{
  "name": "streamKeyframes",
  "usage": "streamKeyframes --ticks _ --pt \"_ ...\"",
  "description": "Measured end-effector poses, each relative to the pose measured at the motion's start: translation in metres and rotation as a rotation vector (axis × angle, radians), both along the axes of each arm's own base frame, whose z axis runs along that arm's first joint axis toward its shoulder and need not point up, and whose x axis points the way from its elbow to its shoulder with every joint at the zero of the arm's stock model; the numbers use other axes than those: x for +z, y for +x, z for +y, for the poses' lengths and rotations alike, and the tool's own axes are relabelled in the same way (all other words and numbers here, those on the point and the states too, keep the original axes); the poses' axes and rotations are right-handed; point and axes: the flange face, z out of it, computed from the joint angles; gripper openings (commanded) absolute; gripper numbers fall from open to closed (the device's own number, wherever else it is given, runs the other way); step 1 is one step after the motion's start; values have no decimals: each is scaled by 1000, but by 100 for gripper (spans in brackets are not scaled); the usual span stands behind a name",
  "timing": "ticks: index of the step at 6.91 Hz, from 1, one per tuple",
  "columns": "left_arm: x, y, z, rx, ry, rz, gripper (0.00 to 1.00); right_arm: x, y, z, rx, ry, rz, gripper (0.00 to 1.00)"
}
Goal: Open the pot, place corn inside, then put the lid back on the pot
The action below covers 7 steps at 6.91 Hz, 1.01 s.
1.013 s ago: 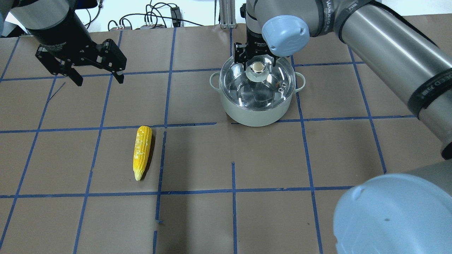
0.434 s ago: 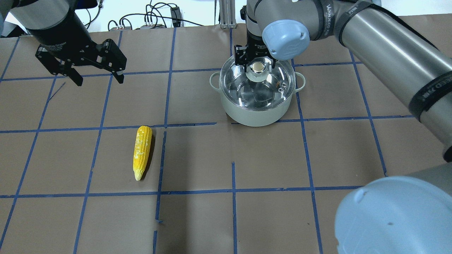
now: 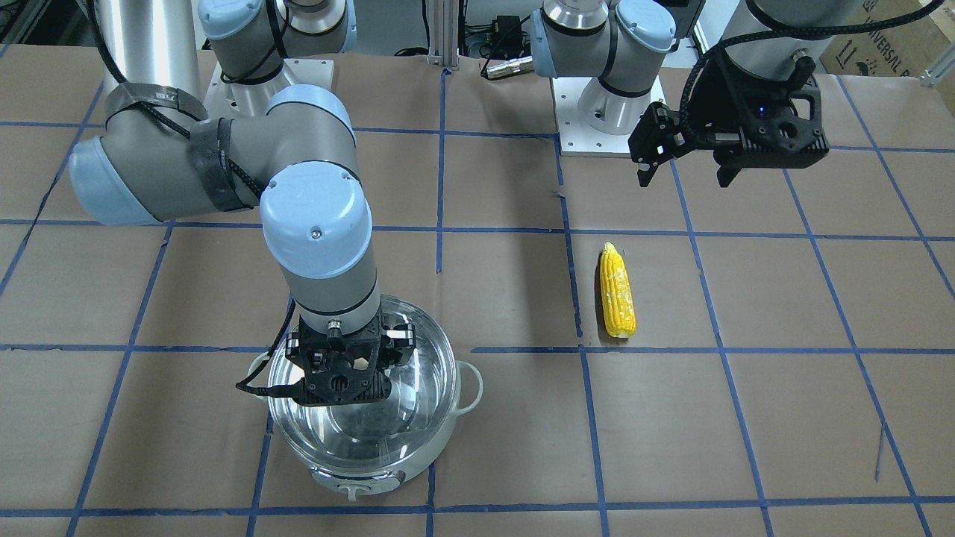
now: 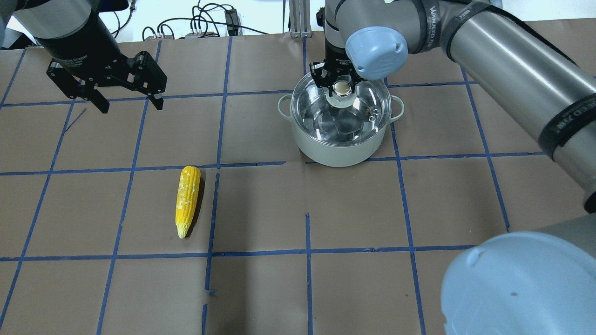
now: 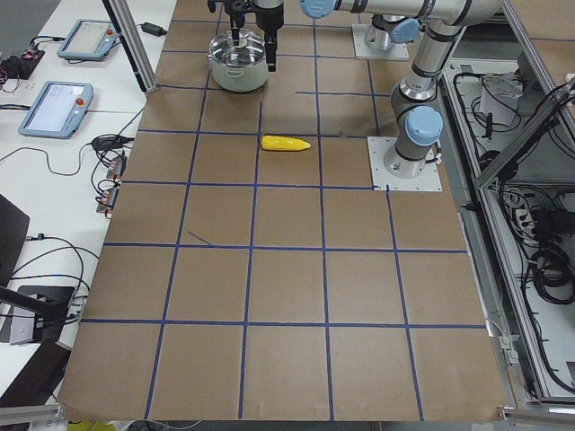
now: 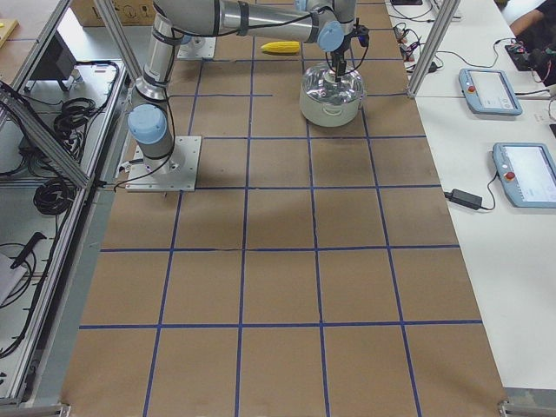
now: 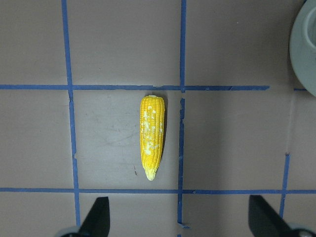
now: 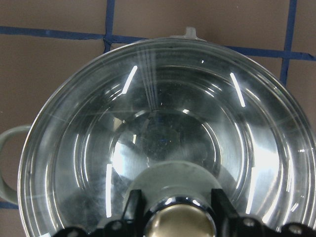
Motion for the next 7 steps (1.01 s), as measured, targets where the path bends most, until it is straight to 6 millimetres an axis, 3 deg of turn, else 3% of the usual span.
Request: streamKeyframes --ticks 3,6,7 --pt "0 0 0 0 -1 -2 100 12 -4 -7 -5 -26 3 7" --pt "-1 0 4 -3 7 -4 100 58 -16 -17 -11 -77 44 7" --pt "-15 2 6 -19 34 -1 100 81 -22 -15 -14 -75 47 7"
